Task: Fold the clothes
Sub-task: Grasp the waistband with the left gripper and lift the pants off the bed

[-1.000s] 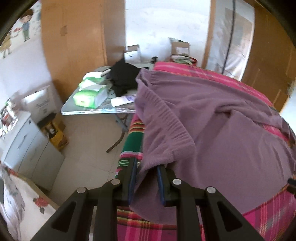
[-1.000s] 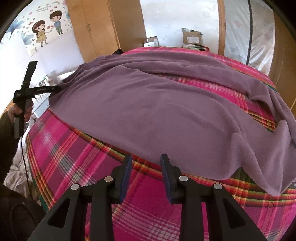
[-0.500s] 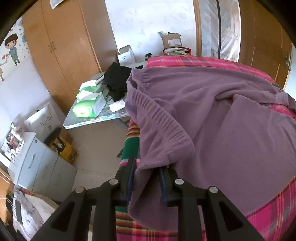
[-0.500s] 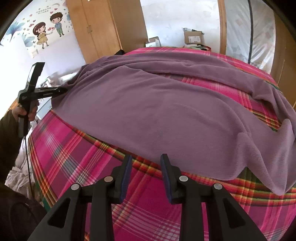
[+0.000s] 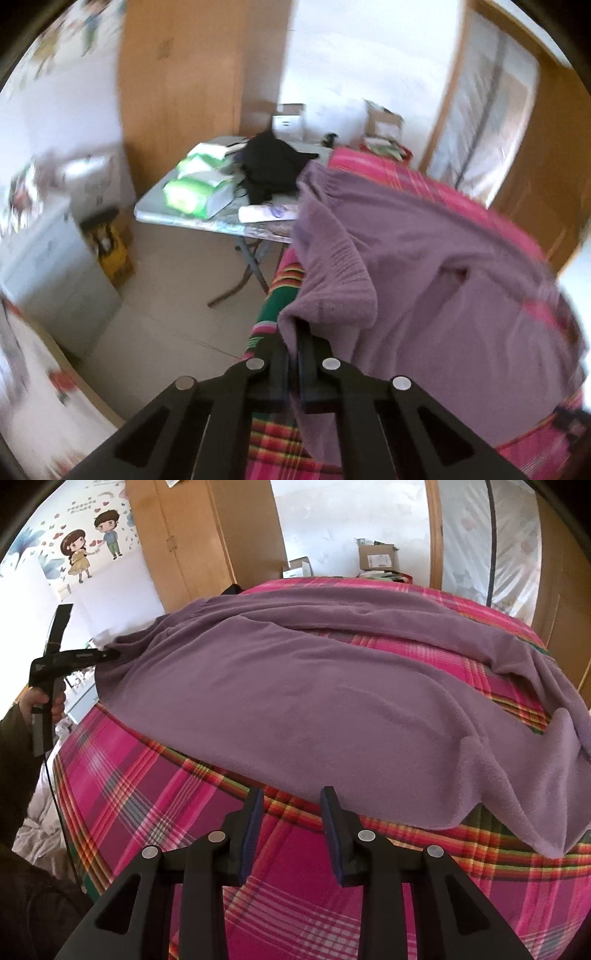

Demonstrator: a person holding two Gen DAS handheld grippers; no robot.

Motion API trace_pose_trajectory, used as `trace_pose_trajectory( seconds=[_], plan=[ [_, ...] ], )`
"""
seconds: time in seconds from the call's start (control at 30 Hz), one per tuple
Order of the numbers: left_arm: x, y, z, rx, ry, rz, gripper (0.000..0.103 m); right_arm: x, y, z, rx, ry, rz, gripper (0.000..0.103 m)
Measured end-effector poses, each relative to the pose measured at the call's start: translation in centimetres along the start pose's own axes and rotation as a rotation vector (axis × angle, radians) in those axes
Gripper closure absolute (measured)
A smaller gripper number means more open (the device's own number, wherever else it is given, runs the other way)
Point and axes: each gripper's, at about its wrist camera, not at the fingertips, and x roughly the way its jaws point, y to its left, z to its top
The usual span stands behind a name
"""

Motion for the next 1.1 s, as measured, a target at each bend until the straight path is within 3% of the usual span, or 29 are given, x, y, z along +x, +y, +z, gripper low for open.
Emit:
trace_pose_trajectory(
  seconds=[0.13,0.4,0.53,0.6,0.73,1.0,1.1],
  plan=[
    [-0.2,3.2,0.3,-0.184,0.006,-0.076,0.101,-0.3,-0.1,-0.2,-0.017,-0.003,-0.032,0.07],
    [-0.6,4.4,0.8,-0.284,0.009,-0.141,0.101,0.8,2.3,0.0,-0.106,-0.004,-0.007,0.07],
    [-1.8,4.0,1.5,-0.286,-0.018,-0.159,0.101,2.3,4.2,0.6,-0.185,0.021,-0.002,0.069],
    [-2.3,3.9,1.9,-0.303,-0.026,-0.179,0.101,2.7,5.0,0.9,-0.211,0.018,0.003,0.05],
    [-3.1,3.6,2.6,-0.317,-0.043,-0.204,0.101,3.7,6.1,1.6,-0.248,0.023,0.009,0.049],
    [-3.7,3.5,3.5,-0.322,-0.057,-0.202,0.101,4.7,6.7,2.4,-0.325,0.013,-0.082,0.046],
    [-3.6,3.6,3.3,-0.321,-0.052,-0.195,0.101,4.2,6.5,2.1,-0.379,0.0,-0.158,0.046]
  ],
)
